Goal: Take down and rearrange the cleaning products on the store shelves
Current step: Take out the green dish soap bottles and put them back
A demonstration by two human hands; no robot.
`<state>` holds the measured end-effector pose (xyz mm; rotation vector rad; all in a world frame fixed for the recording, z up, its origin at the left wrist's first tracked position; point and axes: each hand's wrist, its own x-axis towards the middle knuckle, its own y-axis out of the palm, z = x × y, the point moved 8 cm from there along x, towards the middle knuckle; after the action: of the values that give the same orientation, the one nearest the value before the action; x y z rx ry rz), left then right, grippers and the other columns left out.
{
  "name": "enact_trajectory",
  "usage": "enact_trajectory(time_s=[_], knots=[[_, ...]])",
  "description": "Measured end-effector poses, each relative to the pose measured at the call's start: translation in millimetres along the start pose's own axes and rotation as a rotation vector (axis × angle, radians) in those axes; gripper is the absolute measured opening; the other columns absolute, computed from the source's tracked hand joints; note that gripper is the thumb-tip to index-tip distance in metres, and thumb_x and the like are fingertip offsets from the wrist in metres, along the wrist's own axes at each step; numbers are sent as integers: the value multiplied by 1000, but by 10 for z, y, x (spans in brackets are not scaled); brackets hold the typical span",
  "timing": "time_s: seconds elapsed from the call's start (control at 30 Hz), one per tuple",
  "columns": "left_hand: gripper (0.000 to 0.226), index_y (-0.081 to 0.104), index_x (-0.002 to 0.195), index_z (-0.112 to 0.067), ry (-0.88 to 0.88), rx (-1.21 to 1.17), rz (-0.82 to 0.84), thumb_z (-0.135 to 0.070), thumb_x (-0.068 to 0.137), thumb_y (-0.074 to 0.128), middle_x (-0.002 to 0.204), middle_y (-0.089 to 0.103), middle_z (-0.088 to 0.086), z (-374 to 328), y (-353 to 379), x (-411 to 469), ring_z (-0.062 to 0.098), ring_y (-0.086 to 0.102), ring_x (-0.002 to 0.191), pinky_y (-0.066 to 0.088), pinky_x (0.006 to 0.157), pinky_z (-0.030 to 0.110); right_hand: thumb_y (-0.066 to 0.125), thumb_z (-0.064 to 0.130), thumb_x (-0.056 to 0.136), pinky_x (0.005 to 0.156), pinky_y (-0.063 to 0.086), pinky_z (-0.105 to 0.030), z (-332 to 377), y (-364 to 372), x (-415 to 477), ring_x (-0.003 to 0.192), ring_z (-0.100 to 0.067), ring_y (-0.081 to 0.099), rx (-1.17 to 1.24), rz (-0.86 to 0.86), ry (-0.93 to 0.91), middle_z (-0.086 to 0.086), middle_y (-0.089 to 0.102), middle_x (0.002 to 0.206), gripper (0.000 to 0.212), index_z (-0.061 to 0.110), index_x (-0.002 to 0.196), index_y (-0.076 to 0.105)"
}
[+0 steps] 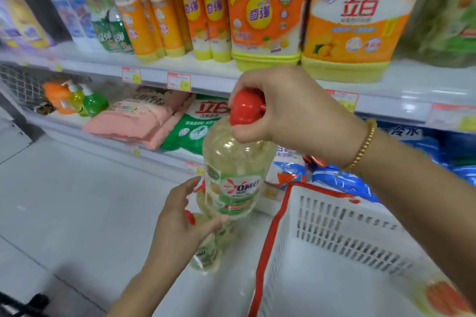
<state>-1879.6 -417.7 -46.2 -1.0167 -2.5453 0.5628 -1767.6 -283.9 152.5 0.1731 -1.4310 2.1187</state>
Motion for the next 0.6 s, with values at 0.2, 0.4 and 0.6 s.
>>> enact_trajectory(time_s=[0.2, 0.4, 0.6], knots=[[83, 51, 108, -55, 267, -156, 65, -46, 37, 92, 108, 64, -23, -1124, 345, 226, -7, 61, 98, 46, 75, 5, 79, 37, 61, 70, 41, -22, 172, -950, -137, 78, -6, 55, -147, -142, -102, 8, 62, 81, 36, 21, 91, 69], [80, 51, 99, -57, 451, -231, 102, -48, 31, 93, 102, 66, -27, -2116, 930, 483, -4, 64, 94, 52, 75, 19, 78, 38, 62, 73, 46, -22, -142, -1867, -622, 76, -4, 56, -149, -432, -105, 10, 63, 82, 37, 22, 94, 66], [91, 52, 118, -37, 683, -272, 109, -25, 40, 97, 113, 63, -17, -3249, 1541, 724, 1, 60, 105, 49, 84, 21, 82, 26, 67, 90, 50, -31, -788, -2701, -1381, 98, -11, 63, 243, -787, -196, 5, 65, 105, 48, 21, 109, 59]])
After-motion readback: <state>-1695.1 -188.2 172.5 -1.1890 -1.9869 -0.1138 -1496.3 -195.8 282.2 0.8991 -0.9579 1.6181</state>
